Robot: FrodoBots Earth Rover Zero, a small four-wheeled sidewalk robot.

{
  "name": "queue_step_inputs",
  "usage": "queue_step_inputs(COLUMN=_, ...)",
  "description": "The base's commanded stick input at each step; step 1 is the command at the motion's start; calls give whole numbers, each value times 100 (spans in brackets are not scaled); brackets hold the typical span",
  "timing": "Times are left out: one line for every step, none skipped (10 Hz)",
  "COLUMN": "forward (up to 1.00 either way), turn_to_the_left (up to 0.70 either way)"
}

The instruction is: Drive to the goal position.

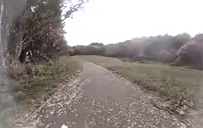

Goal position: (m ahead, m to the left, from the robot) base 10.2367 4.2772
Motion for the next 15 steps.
queue_step_inputs(forward=30, turn_to_the_left=0)
queue_step_inputs(forward=30, turn_to_the_left=0)
queue_step_inputs(forward=30, turn_to_the_left=0)
queue_step_inputs(forward=30, turn_to_the_left=0)
queue_step_inputs(forward=30, turn_to_the_left=0)
queue_step_inputs(forward=30, turn_to_the_left=0)
queue_step_inputs(forward=30, turn_to_the_left=0)
queue_step_inputs(forward=30, turn_to_the_left=0)
queue_step_inputs(forward=30, turn_to_the_left=0)
queue_step_inputs(forward=30, turn_to_the_left=0)
queue_step_inputs(forward=30, turn_to_the_left=0)
queue_step_inputs(forward=30, turn_to_the_left=0)
queue_step_inputs(forward=30, turn_to_the_left=0)
queue_step_inputs(forward=30, turn_to_the_left=0)
queue_step_inputs(forward=30, turn_to_the_left=0)
